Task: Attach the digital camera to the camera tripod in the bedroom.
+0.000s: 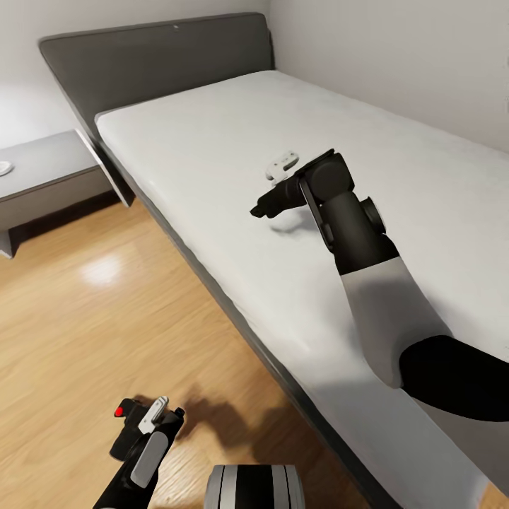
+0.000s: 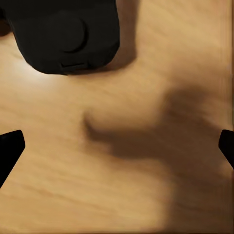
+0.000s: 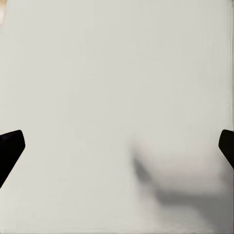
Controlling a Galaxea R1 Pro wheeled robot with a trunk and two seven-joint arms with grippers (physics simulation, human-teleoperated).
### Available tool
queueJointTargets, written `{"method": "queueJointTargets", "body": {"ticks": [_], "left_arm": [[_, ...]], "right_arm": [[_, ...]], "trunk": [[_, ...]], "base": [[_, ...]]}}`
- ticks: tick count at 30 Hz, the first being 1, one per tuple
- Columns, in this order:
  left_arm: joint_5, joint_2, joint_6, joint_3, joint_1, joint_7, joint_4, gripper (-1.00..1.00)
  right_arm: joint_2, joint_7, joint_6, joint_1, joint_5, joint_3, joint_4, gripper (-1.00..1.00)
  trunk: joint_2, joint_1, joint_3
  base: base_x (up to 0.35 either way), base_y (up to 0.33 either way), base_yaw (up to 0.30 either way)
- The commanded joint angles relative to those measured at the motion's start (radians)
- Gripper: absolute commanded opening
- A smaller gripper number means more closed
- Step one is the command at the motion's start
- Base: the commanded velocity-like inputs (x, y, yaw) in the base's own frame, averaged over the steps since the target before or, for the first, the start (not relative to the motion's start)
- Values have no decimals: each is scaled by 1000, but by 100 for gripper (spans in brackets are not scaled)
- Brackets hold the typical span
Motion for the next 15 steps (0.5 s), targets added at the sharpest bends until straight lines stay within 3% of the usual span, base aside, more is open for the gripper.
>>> {"method": "queueJointTargets", "body": {"ticks": [1, 15], "left_arm": [[6, -1, 5, 3, 0, 3, -3, 100], [7, -1, 4, 4, 0, 4, -2, 100]], "right_arm": [[0, 9, 2, -1, 11, 0, -1, 100], [-1, 9, 2, -1, 10, 0, -1, 100]], "trunk": [[0, 0, -1], [0, 0, -1]], "base": [[0, 0, -77], [0, 0, -23]]}}
